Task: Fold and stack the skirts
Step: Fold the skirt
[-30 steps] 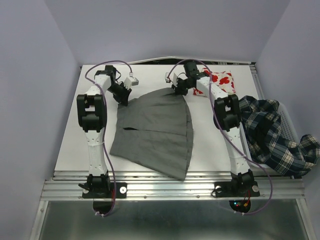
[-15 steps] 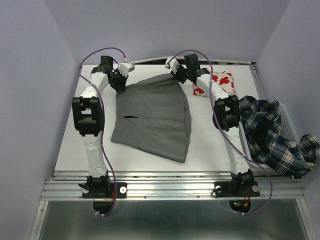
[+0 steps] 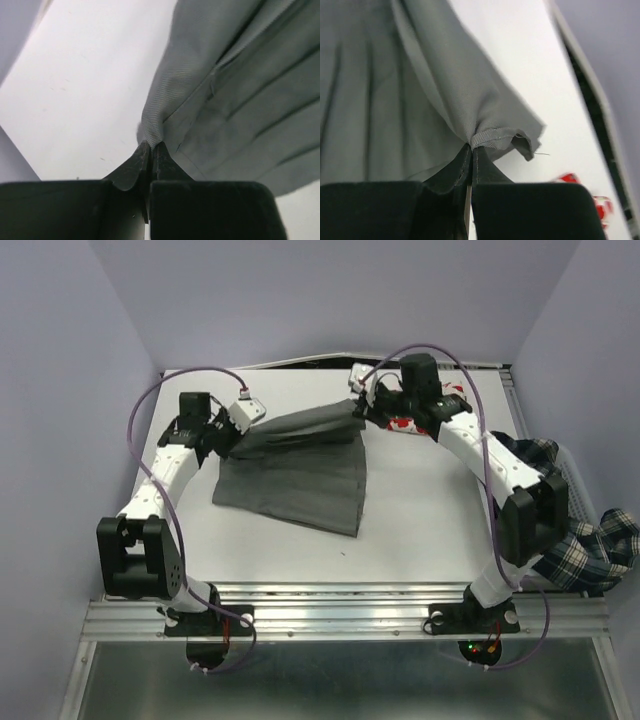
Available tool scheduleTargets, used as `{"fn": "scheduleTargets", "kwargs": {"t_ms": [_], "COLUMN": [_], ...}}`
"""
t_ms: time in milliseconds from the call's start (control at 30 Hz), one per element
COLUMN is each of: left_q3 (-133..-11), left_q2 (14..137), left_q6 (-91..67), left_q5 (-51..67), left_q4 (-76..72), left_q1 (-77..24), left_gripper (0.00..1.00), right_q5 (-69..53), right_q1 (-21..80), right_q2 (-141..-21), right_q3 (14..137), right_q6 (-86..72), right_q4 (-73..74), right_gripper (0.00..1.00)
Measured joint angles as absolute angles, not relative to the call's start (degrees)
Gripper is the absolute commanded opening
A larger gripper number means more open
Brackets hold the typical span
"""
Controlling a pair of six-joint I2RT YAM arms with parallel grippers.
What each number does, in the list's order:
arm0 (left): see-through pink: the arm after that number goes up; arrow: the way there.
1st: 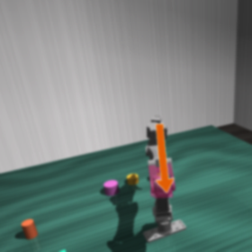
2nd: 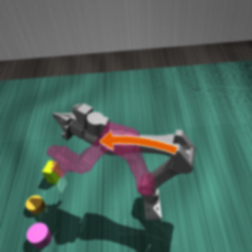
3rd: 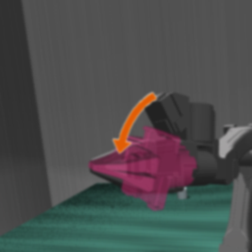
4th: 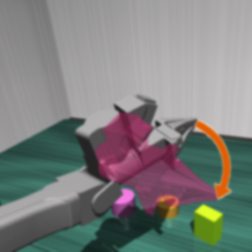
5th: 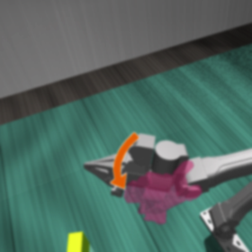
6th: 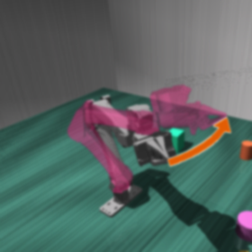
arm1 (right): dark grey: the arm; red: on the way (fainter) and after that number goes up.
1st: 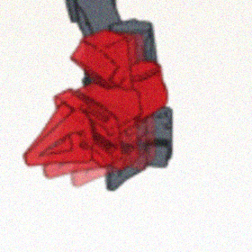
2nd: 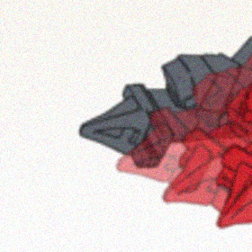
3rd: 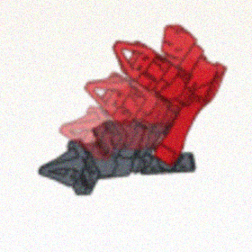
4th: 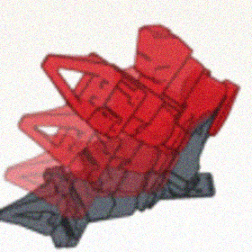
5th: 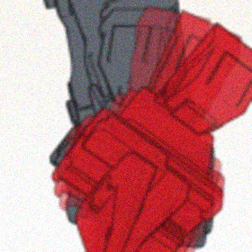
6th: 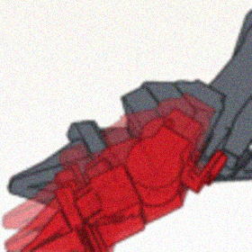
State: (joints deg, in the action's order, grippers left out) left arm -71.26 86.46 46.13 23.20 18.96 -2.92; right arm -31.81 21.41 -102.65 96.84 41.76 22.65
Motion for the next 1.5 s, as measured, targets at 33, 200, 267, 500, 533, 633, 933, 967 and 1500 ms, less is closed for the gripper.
{"fn": "scheduleTargets", "kwargs": {"t_ms": [33, 200, 267, 500, 533, 633, 933, 967, 1500], "left_q3": [-67.2, -49.8, -44.0, -36.8, -36.8, -36.8, -46.0, -47.5, -56.5], "left_q2": [84.5, 79.6, 79.0, 79.2, 79.4, 79.7, 84.8, 86.3, 72.9], "left_q6": [47.4, 53.0, 55.2, 58.7, 58.7, 58.6, 53.5, 52.5, 52.1], "left_q5": [22.8, 19.4, 18.4, 16.2, 15.9, 15.1, 13.8, 13.7, 15.4], "left_q4": [18.2, 14.1, 12.4, 6.8, 5.8, 4.6, 7.4, 7.5, 19.2], "left_q1": [-3.0, -3.0, -3.1, -3.8, -3.8, -3.8, -3.2, -3.2, -1.1], "left_gripper": [0.00, 0.00, 0.00, 0.00, 0.00, 0.00, 0.00, 0.00, 0.00], "right_q5": [-32.2, -32.5, -32.0, -30.3, -29.9, -28.8, -22.2, -21.9, -27.6], "right_q1": [22.3, 29.1, 31.6, 35.6, 35.6, 35.6, 32.1, 31.4, 30.5], "right_q2": [-99.7, -92.7, -93.0, -95.6, -95.7, -96.1, -102.7, -104.2, -96.3], "right_q3": [92.2, 69.6, 63.1, 54.3, 54.6, 56.6, 68.8, 70.4, 81.8], "right_q6": [41.7, 40.0, 38.6, 33.7, 33.3, 31.8, 29.7, 29.8, 27.4], "right_q4": [22.1, 21.8, 20.9, 15.6, 15.1, 14.8, 14.9, 15.1, 25.4], "right_gripper": [0.01, 0.01, 0.01, 0.01, 0.01, 0.01, 0.01, 0.01, 0.01]}}
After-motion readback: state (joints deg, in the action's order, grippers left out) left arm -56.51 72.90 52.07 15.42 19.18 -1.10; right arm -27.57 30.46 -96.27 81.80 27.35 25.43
